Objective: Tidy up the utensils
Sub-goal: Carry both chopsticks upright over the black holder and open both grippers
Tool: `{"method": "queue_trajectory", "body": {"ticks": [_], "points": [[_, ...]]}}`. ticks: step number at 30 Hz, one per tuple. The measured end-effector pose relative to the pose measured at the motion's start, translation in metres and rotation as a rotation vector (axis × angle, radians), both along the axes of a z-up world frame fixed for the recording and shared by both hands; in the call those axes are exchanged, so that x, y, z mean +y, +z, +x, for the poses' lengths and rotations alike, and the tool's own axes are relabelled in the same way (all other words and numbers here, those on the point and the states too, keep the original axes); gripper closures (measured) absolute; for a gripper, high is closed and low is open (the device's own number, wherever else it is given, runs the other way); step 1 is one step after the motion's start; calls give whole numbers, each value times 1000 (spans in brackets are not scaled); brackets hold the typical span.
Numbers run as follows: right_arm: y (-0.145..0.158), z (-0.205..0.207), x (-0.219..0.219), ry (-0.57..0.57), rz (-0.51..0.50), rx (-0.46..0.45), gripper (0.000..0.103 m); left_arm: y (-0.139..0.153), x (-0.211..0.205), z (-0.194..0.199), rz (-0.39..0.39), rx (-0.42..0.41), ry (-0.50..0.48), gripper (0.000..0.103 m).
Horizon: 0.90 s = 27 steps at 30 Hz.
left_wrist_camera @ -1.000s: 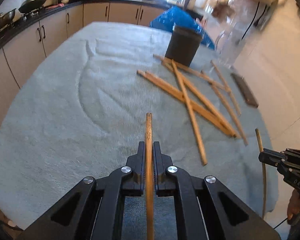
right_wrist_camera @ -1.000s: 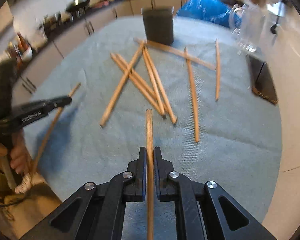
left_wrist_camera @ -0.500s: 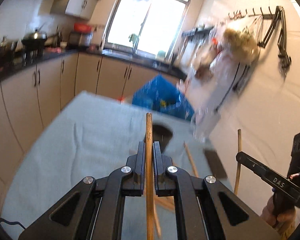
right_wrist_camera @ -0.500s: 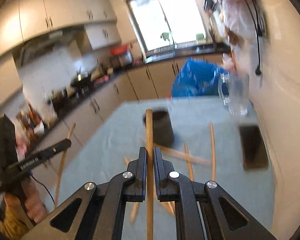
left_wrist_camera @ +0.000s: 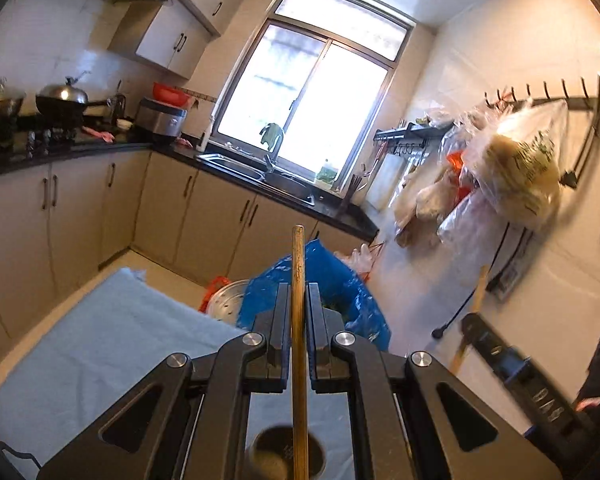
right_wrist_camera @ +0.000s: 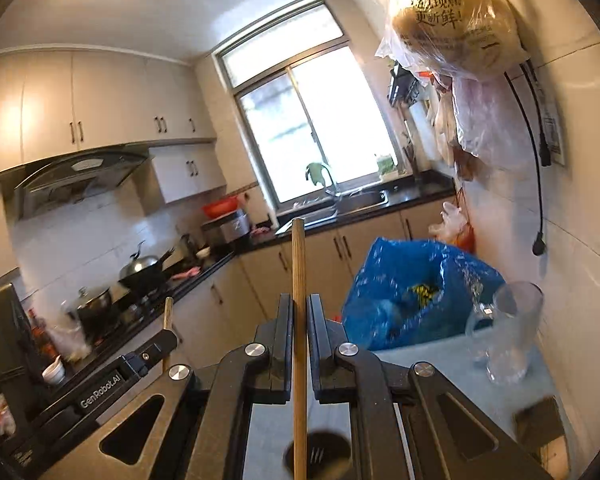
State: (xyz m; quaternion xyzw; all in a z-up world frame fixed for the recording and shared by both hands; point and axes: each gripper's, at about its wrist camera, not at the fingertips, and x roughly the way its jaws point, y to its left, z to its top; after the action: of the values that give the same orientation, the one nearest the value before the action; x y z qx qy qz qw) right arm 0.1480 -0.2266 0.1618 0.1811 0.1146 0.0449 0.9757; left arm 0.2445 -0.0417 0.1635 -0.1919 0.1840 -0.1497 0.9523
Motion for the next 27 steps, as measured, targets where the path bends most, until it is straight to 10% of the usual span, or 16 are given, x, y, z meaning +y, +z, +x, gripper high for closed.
{"method": "queue_trajectory", "body": {"ticks": [10,27], "points": [[-52,65,-3,-65,-20,21,96,-33,-19,68,-68,-9,-41,97],[-105,63,3,-55,-62,147,95,-74,-53,61,128,-40,-33,97]]}}
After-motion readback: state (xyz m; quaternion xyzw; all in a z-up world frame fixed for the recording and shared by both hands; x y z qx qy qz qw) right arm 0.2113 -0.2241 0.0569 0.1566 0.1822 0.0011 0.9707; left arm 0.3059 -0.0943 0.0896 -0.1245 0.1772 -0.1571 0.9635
